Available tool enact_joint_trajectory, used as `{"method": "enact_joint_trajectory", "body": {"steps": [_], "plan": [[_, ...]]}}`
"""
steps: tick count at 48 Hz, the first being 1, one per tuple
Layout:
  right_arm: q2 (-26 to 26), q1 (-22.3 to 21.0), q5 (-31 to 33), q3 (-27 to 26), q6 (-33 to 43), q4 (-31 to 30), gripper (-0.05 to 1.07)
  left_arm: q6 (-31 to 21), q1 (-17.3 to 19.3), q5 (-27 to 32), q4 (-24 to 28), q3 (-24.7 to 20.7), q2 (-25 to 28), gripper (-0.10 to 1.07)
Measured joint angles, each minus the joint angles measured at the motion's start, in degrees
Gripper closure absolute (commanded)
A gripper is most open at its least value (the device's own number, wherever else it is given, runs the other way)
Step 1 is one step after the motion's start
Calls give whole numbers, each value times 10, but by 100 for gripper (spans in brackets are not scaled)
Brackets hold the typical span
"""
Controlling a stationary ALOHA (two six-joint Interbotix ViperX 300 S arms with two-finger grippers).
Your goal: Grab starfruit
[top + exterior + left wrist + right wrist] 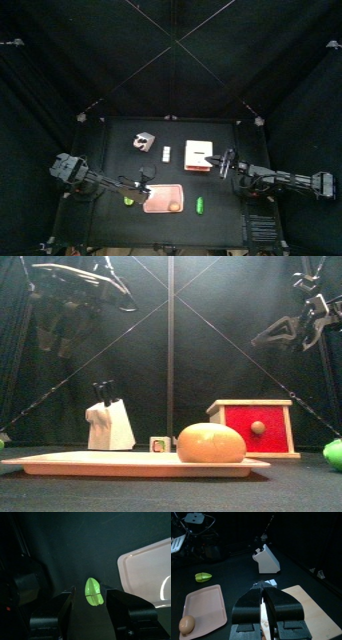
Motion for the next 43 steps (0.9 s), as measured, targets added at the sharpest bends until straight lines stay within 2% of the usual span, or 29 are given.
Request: {"method": "enact_joint_trajectory", "body": {"steps": [8,21,34,43], "plan": [[2,-1,-1,0,0,4,101,-56,-21,-83,-31,85,-24,15],[7,-4,-1,0,0,7,101,-68,-21,-230,-76,152,-34,12],[10,-5,-1,0,0,7,101,-69,-21,-284,-115,192,-38,-2],[11,-4,-1,0,0,7,101,-69,-20,-292,-124,207,-38,-3]]}}
